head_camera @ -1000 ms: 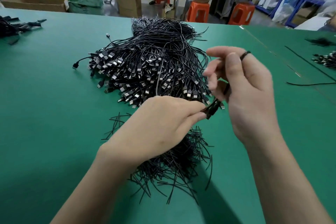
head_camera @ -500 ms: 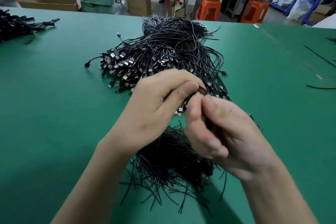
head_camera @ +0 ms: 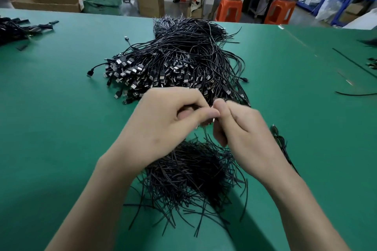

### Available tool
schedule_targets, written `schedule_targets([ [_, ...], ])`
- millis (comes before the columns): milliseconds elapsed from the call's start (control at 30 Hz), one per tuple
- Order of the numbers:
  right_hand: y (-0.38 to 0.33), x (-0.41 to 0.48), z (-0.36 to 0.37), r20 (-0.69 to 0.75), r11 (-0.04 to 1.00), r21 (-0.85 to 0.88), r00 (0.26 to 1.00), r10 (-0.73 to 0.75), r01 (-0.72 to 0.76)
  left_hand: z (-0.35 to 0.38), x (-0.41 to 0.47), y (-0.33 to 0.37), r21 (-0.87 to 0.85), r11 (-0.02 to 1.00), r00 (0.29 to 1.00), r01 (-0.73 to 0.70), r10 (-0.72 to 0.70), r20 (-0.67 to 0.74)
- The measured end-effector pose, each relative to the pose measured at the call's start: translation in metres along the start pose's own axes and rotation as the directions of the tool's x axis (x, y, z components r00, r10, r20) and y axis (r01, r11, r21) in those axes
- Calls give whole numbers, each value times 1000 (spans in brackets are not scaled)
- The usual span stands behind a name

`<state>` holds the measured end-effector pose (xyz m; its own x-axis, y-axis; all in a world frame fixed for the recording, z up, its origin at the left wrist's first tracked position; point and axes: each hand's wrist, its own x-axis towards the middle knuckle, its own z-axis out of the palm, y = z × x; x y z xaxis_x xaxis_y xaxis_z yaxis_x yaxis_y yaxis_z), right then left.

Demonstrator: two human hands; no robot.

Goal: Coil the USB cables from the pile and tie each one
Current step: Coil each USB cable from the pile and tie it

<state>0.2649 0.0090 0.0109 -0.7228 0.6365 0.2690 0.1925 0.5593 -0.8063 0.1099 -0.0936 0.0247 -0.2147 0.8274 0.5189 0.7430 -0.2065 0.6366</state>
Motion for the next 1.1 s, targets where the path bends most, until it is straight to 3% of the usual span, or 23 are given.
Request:
schedule_targets([
  [67,-2,-4,1,309,940,292,948,81,-175,-1,0,-3,-77,997,998,12,-17,-59],
  [133,-6,-8,1,538,776,538,843,-14,-330,1,1,-5,-195,980,996,35,-51,-78],
  [167,-7,-9,0,562,682,642,820,-108,-350,3,1,-5,-255,966,996,39,-58,-67],
  [233,-9,-11,-2,486,522,794,841,-236,-313,9,2,-5,-276,961,999,30,-33,-4],
  [300,-11,-9,-2,350,447,866,911,-219,-225,19,0,-5,-225,974,995,36,-13,103],
  [400,-13,-4,1,122,513,855,991,-49,-80,29,-1,-3,-204,975,968,93,-41,248],
  [500,-12,-2,3,-95,657,753,995,40,45,29,-2,-1,-70,996,943,63,-36,331],
  [600,-7,-4,3,-268,873,470,963,3,128,25,-2,-2,84,996,938,8,-36,344],
  [667,-3,-4,4,-302,960,247,952,-49,128,17,-1,-1,188,982,947,-7,-54,316],
  [767,2,-7,4,-232,999,8,972,-47,50,1,0,0,285,958,976,15,-76,203],
  [867,4,-12,9,-38,999,-39,999,35,-37,-12,-1,2,187,979,991,86,-104,86],
  [967,3,-15,13,132,989,135,990,49,-67,-14,-3,0,11,986,985,168,-168,22],
  [1033,-1,-15,13,310,905,388,950,48,-173,-14,-3,-1,-83,972,975,221,-221,7],
  [1100,-3,-14,10,444,836,480,896,30,-266,-11,-2,-3,-163,954,967,252,-256,-1],
])
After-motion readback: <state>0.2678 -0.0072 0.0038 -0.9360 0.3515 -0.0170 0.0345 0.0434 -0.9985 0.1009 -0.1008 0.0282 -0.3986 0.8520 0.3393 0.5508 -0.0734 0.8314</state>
